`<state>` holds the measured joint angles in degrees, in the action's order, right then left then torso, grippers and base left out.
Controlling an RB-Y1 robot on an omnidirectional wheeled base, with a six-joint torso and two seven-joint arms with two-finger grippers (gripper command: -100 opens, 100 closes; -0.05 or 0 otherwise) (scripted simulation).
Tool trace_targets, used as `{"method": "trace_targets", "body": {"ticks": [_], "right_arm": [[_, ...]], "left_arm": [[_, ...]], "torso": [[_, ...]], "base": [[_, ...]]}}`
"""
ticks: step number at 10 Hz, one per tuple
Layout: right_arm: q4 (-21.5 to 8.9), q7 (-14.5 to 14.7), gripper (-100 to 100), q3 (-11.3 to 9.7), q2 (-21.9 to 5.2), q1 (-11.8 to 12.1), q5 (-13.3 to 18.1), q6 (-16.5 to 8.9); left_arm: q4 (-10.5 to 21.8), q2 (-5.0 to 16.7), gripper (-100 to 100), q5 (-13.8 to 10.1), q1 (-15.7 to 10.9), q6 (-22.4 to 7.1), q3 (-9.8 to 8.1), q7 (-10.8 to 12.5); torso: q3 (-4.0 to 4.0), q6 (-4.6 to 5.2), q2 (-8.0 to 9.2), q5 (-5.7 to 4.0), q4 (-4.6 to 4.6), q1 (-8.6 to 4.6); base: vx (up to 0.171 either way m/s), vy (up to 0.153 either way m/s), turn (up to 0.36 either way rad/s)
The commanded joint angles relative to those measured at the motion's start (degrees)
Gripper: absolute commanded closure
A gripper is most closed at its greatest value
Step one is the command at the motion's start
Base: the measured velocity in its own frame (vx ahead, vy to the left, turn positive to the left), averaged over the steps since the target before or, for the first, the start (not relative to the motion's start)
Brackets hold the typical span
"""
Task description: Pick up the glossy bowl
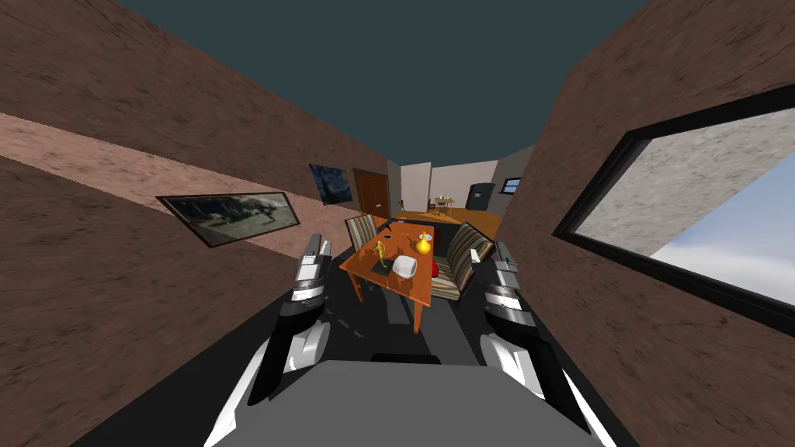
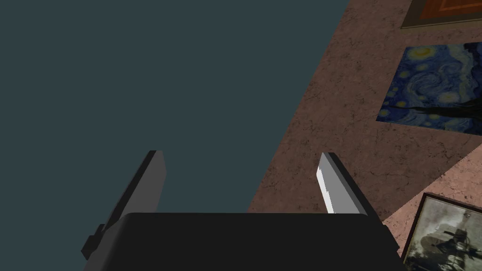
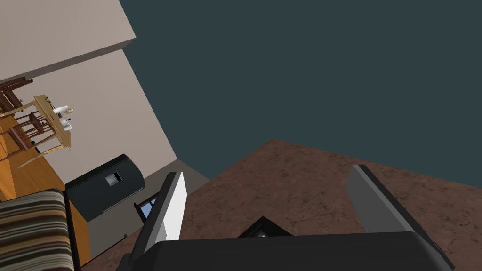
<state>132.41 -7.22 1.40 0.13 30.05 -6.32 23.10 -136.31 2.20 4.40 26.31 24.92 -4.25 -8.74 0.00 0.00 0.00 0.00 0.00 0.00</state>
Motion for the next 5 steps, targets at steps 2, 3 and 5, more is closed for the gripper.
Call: {"method": "trace_targets", "body": {"ticks": [2,3,5], "right_arm": [[-1.23,0.70,-100,0.33,-3.25,1.07,1.20,-0.61],[-2.00,1.16,-100,0.53,-4.65,1.74,1.98,-1.00],[-3.97,2.35,-100,1.05,-7.41,3.48,4.03,-1.99]], "left_arm": [[0.00,0.00,0,0.00,0.00,0.00,0.00,0.00],[0.00,0.00,0,0.00,0.00,0.00,0.00,0.00],[0.00,0.00,0,0.00,0.00,0.00,0.00,0.00]], "torso": [[0.01,-0.01,0.02,0.00,0.00,-0.01],[0.02,0.00,0.05,0.00,0.01,-0.02],[0.05,-0.01,0.09,0.00,0.02,0.00]], "base": [[-0.009,0.000,0.063],[-0.021,0.002,0.076],[-0.024,0.010,0.124]]}}
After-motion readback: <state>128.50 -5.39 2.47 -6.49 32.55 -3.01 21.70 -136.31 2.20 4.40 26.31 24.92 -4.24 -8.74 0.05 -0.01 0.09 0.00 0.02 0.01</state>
